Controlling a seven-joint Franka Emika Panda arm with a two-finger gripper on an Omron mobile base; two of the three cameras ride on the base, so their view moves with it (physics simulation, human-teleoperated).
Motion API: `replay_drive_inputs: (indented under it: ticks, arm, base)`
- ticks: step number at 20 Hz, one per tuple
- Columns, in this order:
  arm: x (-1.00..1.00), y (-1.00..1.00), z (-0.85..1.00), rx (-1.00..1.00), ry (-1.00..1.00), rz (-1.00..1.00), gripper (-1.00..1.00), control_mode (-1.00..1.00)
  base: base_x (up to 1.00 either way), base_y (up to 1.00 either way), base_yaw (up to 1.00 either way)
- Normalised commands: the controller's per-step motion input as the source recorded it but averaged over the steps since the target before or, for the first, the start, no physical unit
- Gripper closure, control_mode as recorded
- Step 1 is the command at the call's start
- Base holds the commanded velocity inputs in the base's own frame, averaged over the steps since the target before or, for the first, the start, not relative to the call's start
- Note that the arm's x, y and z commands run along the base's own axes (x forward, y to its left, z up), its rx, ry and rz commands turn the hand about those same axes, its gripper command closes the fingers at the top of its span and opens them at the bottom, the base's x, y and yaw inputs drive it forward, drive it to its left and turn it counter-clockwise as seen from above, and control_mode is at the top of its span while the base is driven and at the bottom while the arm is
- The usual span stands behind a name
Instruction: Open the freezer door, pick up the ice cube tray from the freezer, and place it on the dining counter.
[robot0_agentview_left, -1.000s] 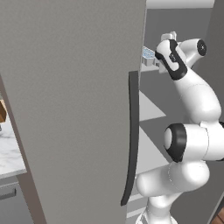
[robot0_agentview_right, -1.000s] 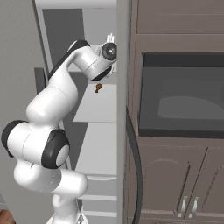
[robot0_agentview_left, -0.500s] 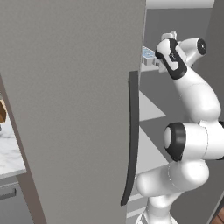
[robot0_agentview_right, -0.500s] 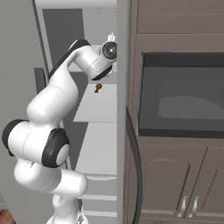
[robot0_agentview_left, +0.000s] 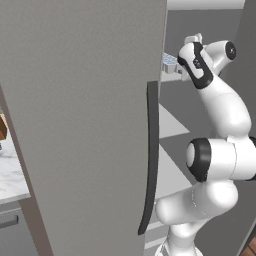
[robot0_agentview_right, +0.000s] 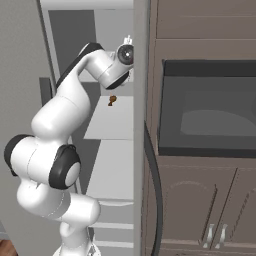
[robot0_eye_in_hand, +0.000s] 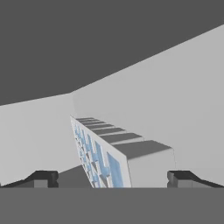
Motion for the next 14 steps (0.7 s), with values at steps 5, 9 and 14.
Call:
replay_drive_inputs:
  ticks: [5, 9, 14]
  arm:
    - [0.09, 0.00, 0.07, 0.00, 0.00, 0.00, -1.00, -1.00]
    - [0.00, 0.00, 0.00, 0.00, 0.00, 0.00, -1.00, -1.00]
    - [0.00, 0.00, 0.00, 0.00, 0.00, 0.00, -1.00, -1.00]
  base:
    - [0.00, 0.00, 0.00]
    - [0.00, 0.00, 0.00]
    - [0.00, 0.00, 0.00]
